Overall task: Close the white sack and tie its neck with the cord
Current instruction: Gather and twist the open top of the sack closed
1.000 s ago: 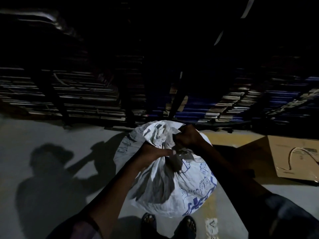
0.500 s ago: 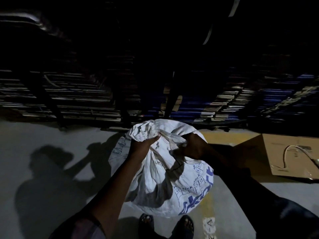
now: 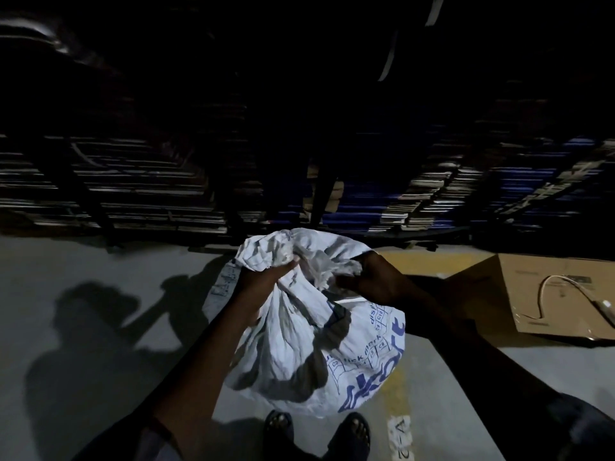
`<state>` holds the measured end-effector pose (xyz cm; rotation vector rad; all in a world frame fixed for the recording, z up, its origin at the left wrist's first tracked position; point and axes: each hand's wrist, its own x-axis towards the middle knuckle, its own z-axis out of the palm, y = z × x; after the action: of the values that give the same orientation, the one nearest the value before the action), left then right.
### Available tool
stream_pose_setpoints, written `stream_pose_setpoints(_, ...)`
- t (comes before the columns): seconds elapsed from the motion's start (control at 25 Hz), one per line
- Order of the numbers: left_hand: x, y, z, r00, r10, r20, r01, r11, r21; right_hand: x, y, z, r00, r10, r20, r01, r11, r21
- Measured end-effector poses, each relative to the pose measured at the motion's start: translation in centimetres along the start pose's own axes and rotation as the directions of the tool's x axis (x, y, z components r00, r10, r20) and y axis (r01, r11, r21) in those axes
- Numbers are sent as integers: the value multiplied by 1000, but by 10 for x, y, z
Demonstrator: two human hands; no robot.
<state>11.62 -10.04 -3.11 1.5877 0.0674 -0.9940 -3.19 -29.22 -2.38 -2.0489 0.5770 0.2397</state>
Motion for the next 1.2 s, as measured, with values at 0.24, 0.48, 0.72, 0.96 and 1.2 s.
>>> stream_pose_setpoints(0.24, -6, 0, 3, 982, -41, 186, 30, 998, 59, 17, -40, -5, 987, 81, 138, -113, 964, 240)
stream_pose_setpoints(0.48, -11, -12, 13, 973, -33, 226, 28, 999, 27, 32, -50, -6, 933, 300, 197, -347, 894, 282)
stream_pose_setpoints(0.72, -8, -20, 17, 992, -29, -122, 33, 999, 24, 28, -38, -2, 994, 104, 16, -105, 980, 166)
stream_pose_setpoints(0.96, -2, -31, 3, 988, -133, -80, 130, 990, -45, 14, 32, -9, 993, -18, 116, 66, 904, -422)
stream_pose_setpoints(1.2, -2, -16, 11, 991, -128, -27, 129, 991, 35, 2, 2, -8, 994, -92, -60, 87, 994, -72)
